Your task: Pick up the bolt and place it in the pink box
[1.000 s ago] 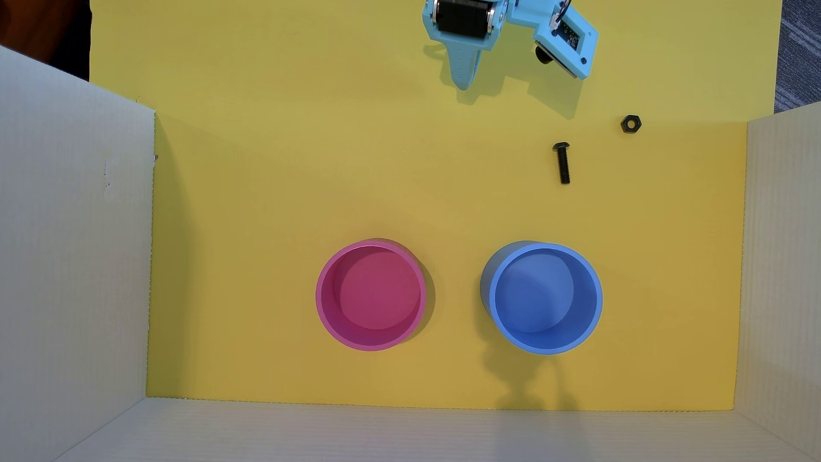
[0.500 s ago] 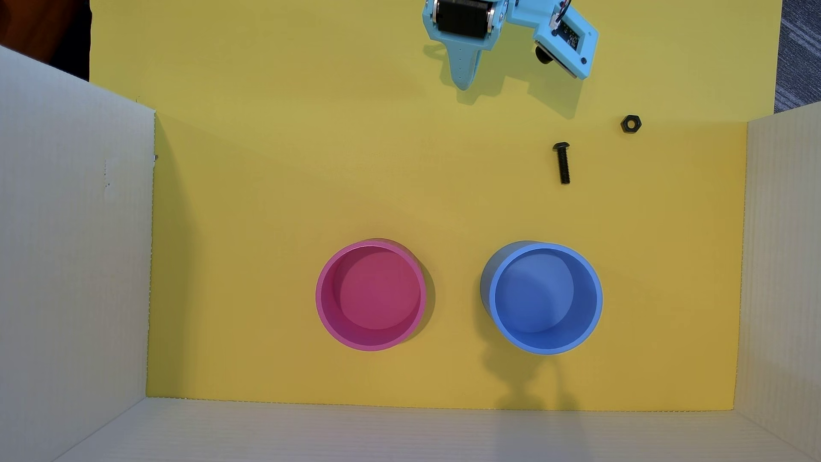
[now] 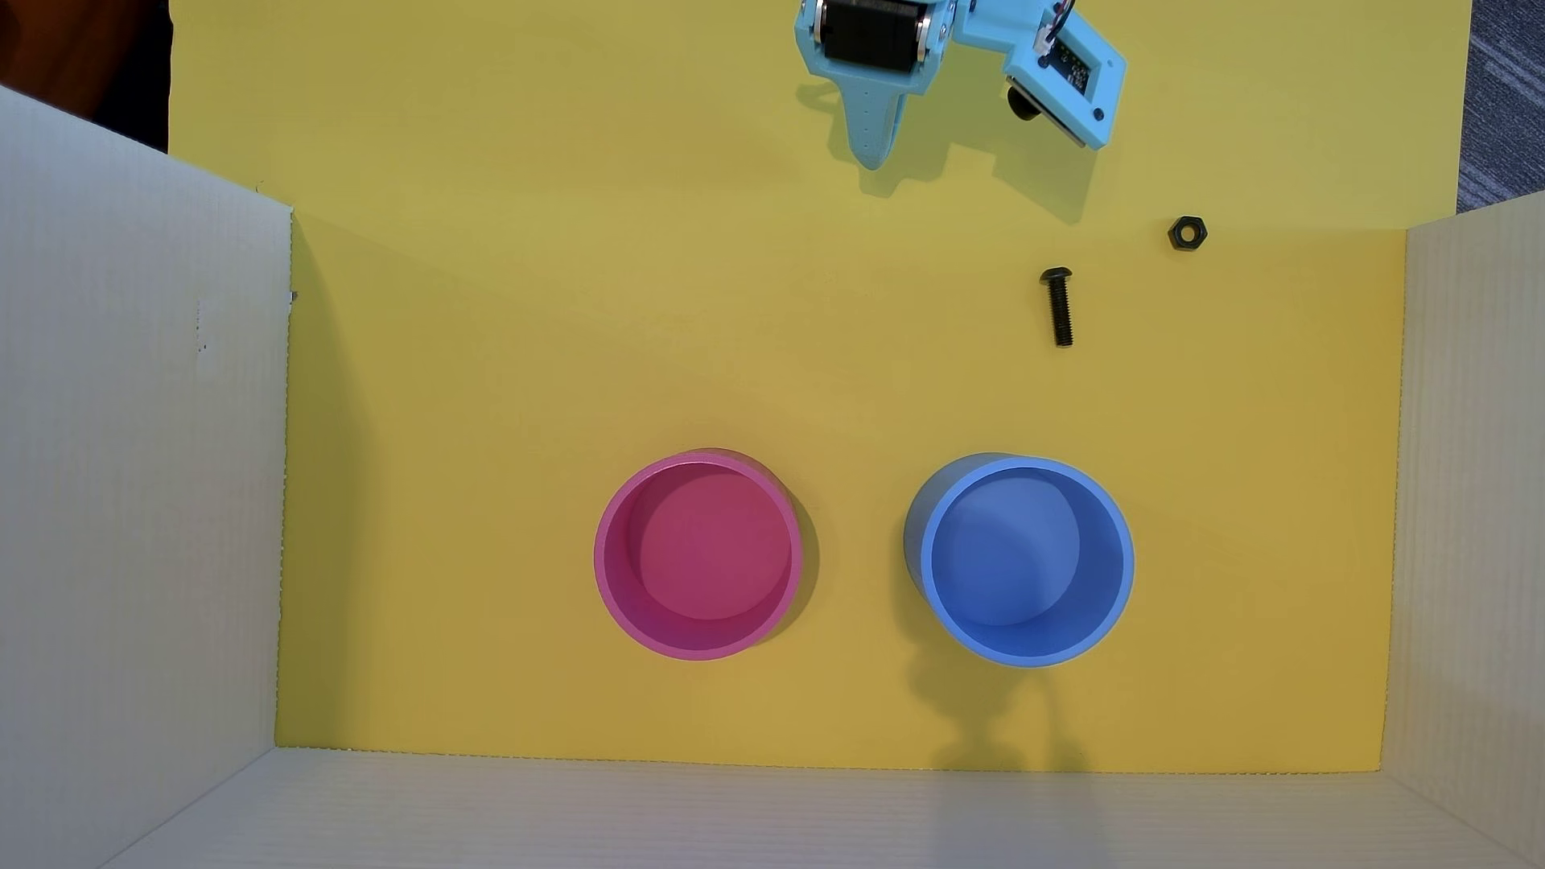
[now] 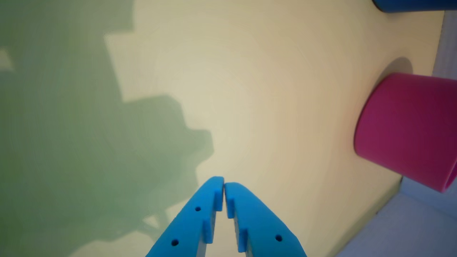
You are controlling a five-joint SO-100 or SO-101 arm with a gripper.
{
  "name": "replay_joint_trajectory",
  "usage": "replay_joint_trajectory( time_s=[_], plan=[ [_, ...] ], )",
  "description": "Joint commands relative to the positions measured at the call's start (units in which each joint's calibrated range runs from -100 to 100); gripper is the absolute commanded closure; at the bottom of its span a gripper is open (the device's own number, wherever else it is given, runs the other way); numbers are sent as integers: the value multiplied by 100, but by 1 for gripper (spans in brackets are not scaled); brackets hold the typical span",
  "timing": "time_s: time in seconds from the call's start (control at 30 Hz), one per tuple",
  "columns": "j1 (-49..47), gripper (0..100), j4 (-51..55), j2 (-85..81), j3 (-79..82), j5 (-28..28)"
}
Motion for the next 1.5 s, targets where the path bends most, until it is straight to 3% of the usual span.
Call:
replay_joint_trajectory(
  time_s=[0.0,0.57,0.97,1.13,1.47],
  plan=[
    [-13,99,-41,-10,-38,0],
    [-367,99,-58,-10,-137,-21],
    [-344,98,-264,217,-2670,31],
    [-286,98,-693,1564,-2553,37],
    [-367,98,-1079,5411,-4669,-99]
  ],
)
